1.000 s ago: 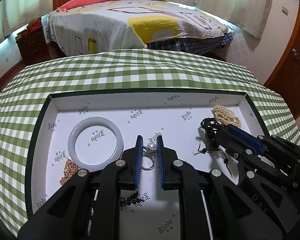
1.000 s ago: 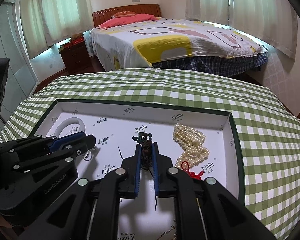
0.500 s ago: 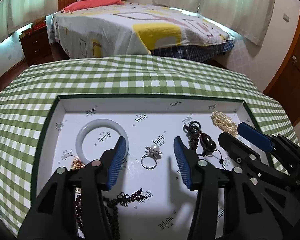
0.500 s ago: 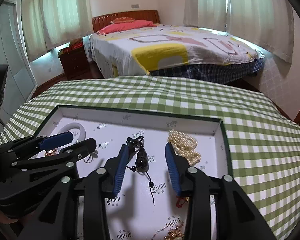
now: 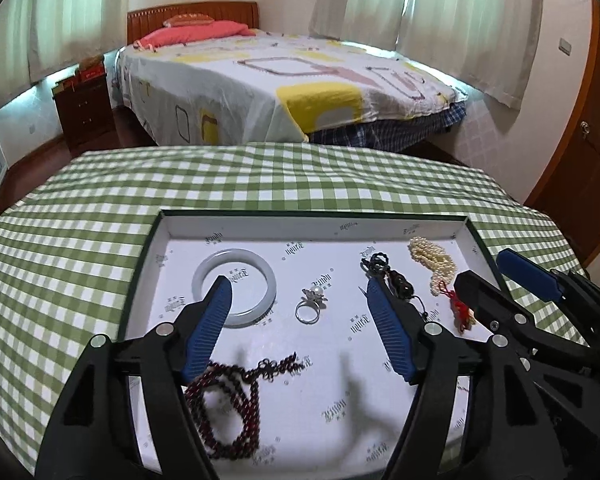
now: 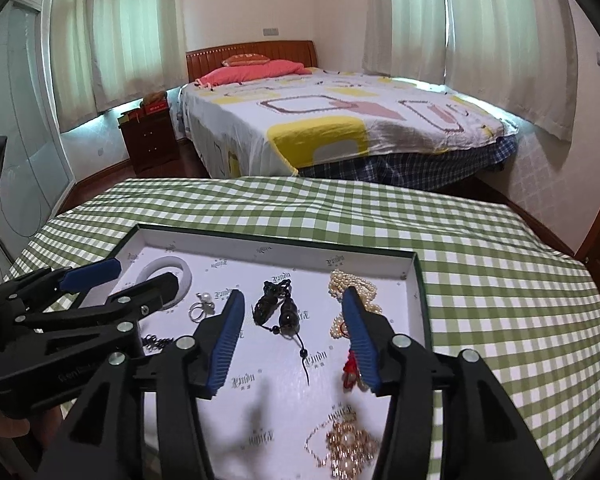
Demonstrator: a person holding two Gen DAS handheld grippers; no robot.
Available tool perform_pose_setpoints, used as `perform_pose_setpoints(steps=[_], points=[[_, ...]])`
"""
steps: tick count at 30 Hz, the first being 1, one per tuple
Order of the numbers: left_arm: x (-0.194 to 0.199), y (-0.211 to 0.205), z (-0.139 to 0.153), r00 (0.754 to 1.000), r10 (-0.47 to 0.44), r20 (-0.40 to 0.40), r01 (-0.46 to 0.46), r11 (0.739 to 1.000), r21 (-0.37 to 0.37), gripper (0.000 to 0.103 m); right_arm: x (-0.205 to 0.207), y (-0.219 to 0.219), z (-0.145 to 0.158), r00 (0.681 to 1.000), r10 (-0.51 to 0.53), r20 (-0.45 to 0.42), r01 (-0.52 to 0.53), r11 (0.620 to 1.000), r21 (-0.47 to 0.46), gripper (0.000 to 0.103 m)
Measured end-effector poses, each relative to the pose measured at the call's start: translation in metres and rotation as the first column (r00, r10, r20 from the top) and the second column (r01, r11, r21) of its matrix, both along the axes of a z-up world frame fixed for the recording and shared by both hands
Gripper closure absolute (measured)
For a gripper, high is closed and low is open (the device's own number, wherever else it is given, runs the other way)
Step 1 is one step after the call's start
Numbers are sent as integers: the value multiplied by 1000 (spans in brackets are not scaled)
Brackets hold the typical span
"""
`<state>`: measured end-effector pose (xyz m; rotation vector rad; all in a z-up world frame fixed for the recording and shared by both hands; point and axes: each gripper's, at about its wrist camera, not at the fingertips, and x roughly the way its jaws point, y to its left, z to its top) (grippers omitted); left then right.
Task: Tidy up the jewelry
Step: 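Grasp the small red-and-gold charm with the left tool while the right tool grasps the rhinestone brooch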
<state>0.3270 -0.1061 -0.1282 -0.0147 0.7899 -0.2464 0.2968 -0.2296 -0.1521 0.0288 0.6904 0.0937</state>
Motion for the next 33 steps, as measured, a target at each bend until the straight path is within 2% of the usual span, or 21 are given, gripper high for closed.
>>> perform_pose_setpoints(steps=[8,14,21,28,33], points=[[-55,20,30,989,49,140,-49,999,-8,34,-47,-7,24,997,-25,66,23,999,29,50],[-96,35,38,976,86,202,-83,996,-22,34,-86,-9,31,992,-36,122,33,999,26,50],[-129,51,27,971,128,202,-121,992,-45,34,-122,-14,15,990,-54,130,50,998,29,50],[-148,60,7,975,147,168,-142,989,-39,34,-138,-23,-23,996,-75,41,74,997,31,50],[-155,63,-12,981,148,128,-147,989,-23,34,-135,-22,-45,997,-73,-21,73,997,19,50]])
